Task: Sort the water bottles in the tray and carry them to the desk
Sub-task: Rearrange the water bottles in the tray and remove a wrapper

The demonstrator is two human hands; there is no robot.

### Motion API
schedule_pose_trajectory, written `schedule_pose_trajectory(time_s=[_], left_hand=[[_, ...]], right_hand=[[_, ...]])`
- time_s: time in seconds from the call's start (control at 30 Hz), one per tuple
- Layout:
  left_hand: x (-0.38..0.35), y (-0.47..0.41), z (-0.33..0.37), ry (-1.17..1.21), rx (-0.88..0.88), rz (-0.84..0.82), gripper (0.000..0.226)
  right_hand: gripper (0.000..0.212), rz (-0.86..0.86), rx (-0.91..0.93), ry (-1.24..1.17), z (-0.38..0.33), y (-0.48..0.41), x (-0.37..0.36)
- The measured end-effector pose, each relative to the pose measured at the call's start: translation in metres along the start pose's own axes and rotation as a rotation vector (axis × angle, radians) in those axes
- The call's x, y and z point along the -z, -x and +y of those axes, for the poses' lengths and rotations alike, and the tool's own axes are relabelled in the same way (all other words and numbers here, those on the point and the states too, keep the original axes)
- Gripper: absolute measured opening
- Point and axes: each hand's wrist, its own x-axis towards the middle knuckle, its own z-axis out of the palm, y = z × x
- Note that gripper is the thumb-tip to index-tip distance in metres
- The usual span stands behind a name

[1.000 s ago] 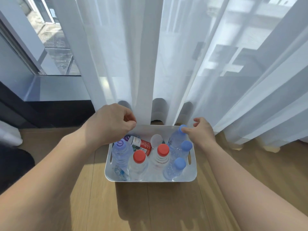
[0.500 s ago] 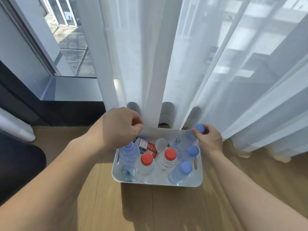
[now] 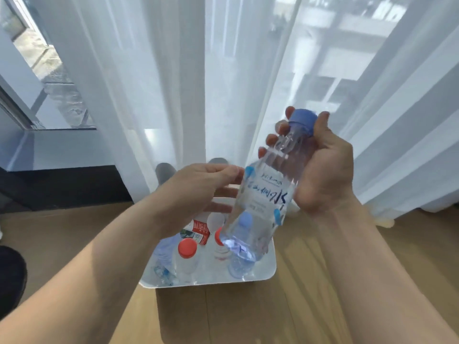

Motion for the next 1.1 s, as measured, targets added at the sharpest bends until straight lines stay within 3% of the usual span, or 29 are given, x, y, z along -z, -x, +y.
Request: schedule_pose_trajectory(time_s=[0.07, 0.27, 0.47, 0.7, 0.93, 1.03, 1.1], left_hand=[[0.001, 0.011, 0.006, -0.01, 0.005, -0.037, 0.029], [0.002, 0.024, 0.007, -0.175, -0.14, 0.145, 0.011], [0.015, 0.018, 0.002, -0.027, -0.127, 0.27, 0.007], [0.041, 0.019, 0.001, 0.113, -0.108, 0.21, 0.029], [0.043, 0.023, 0.004, 0.126, -0.143, 0.247, 0.028], [0.053, 0.023, 0.002, 0.138, -0.179, 0.399, 0.008], [0.063, 0.017, -0.011, -0.169, -0.164, 0.599, 0.004]], right_hand=[[0.039, -0.021, 0.009, 0.009, -0.001, 0.001, -0.006], [0.039, -0.031, 0.012, 0.101, 0.004, -0.003, -0.012], [0.032, -0.04, 0.05, 0.281, 0.002, -0.003, -0.013], [0.016, 0.207, 0.18, 0.511, -0.001, -0.009, -0.005], [0.017, 0.456, 0.224, 0.429, 0.01, -0.018, 0.005], [0.014, 0.497, 0.31, 0.478, 0.012, -0.023, 0.011], [0.02, 0.488, 0.355, 0.551, 0.013, -0.025, 0.017]])
